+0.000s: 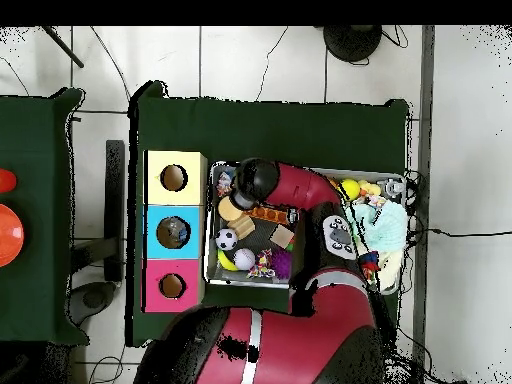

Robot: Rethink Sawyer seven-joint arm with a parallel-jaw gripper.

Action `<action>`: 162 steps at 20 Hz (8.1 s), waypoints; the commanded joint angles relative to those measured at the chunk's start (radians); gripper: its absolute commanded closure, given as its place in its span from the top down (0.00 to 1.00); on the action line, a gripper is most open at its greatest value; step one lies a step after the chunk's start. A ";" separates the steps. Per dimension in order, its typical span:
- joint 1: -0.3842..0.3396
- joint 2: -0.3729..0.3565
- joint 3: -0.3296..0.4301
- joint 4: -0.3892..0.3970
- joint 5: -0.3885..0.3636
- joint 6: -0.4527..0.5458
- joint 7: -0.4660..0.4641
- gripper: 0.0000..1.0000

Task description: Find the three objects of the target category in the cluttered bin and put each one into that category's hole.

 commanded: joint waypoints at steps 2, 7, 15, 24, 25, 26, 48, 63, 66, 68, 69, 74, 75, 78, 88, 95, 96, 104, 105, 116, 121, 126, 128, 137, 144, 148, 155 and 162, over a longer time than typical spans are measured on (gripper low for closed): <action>-0.012 0.054 0.007 -0.033 0.039 -0.005 0.160 0.00; -0.005 0.032 -0.001 0.015 0.032 -0.009 0.155 0.00; -0.019 -0.063 0.012 0.253 0.005 -0.152 0.149 0.00; -0.062 -0.168 0.017 0.428 0.000 -0.188 0.103 0.00; -0.067 -0.176 0.018 0.438 0.000 -0.188 0.098 0.00; -0.069 -0.182 0.018 0.445 0.000 -0.189 0.096 0.00; -0.256 -0.160 -0.001 0.407 -0.131 -0.101 -0.103 0.00; -0.418 -0.086 0.011 0.427 -0.382 -0.228 -0.148 0.00; -0.431 -0.065 0.011 0.425 -0.433 -0.277 -0.136 0.00; -0.434 -0.055 0.012 0.419 -0.451 -0.288 -0.123 0.00; -0.435 -0.050 0.013 0.416 -0.460 -0.293 -0.116 0.00; -0.427 -0.049 0.008 0.408 -0.477 -0.290 -0.079 0.00; -0.426 -0.049 0.007 0.405 -0.483 -0.287 -0.081 0.00; -0.448 -0.039 0.019 0.400 -0.495 -0.291 -0.094 0.00; -0.408 -0.044 -0.013 0.412 -0.493 -0.313 -0.006 0.00; -0.369 -0.062 -0.032 0.415 -0.470 -0.294 0.038 1.00; -0.358 -0.069 -0.038 0.419 -0.460 -0.289 0.051 1.00; -0.288 -0.081 -0.085 0.452 -0.395 -0.320 0.135 1.00; -0.281 -0.084 -0.088 0.454 -0.388 -0.315 0.138 1.00; -0.261 -0.086 -0.095 0.451 -0.361 -0.288 0.114 1.00; -0.243 -0.106 -0.111 0.450 -0.340 -0.232 0.108 1.00; -0.238 -0.107 -0.121 0.444 -0.322 -0.187 0.097 1.00; -0.237 -0.107 -0.125 0.441 -0.314 -0.173 0.092 1.00; -0.294 -0.167 -0.092 0.508 -0.283 -0.175 0.046 1.00; -0.387 -0.282 -0.045 0.525 -0.270 -0.021 -0.075 1.00; -0.440 -0.328 0.018 0.544 -0.247 0.047 -0.106 1.00; -0.523 -0.368 0.113 0.675 -0.299 -0.123 -0.113 1.00; -0.545 -0.327 0.095 0.586 -0.365 -0.142 -0.110 1.00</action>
